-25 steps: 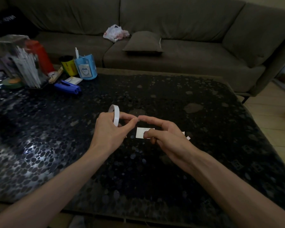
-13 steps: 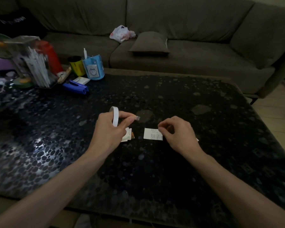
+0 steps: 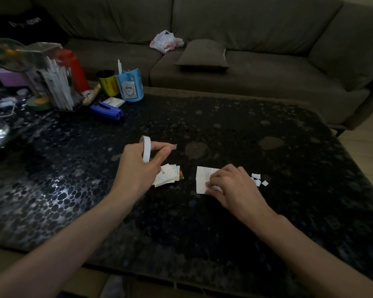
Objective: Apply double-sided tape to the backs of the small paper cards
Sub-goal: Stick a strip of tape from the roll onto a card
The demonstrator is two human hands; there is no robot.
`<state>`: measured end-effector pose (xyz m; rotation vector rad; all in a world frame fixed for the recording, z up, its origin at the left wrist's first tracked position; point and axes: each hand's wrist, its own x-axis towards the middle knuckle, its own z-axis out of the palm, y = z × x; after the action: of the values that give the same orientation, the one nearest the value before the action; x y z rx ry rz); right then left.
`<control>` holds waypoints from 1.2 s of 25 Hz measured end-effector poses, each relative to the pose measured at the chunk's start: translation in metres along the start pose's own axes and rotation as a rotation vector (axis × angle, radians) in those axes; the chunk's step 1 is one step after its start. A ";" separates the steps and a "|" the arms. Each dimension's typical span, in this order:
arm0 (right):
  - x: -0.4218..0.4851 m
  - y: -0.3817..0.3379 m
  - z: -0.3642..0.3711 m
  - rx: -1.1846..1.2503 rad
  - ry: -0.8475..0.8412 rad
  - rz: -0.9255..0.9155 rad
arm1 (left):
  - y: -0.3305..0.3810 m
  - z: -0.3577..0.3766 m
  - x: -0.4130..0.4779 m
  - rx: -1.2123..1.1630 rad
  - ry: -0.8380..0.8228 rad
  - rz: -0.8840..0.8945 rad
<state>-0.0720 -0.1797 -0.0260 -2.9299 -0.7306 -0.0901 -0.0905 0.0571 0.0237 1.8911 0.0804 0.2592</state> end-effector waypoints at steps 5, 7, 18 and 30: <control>-0.003 -0.002 0.002 0.017 0.024 -0.013 | -0.002 0.001 0.001 0.026 0.010 0.004; -0.004 0.002 0.004 0.089 0.028 0.085 | -0.003 0.004 0.001 0.030 0.005 0.008; 0.012 0.010 0.004 0.488 0.068 0.412 | -0.001 0.007 0.003 0.047 0.009 0.032; 0.021 0.015 0.018 0.261 0.262 0.376 | -0.002 0.004 0.003 0.044 0.010 0.006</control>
<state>-0.0456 -0.1807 -0.0435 -2.6768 -0.1354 -0.3089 -0.0867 0.0544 0.0205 1.9342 0.0880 0.2726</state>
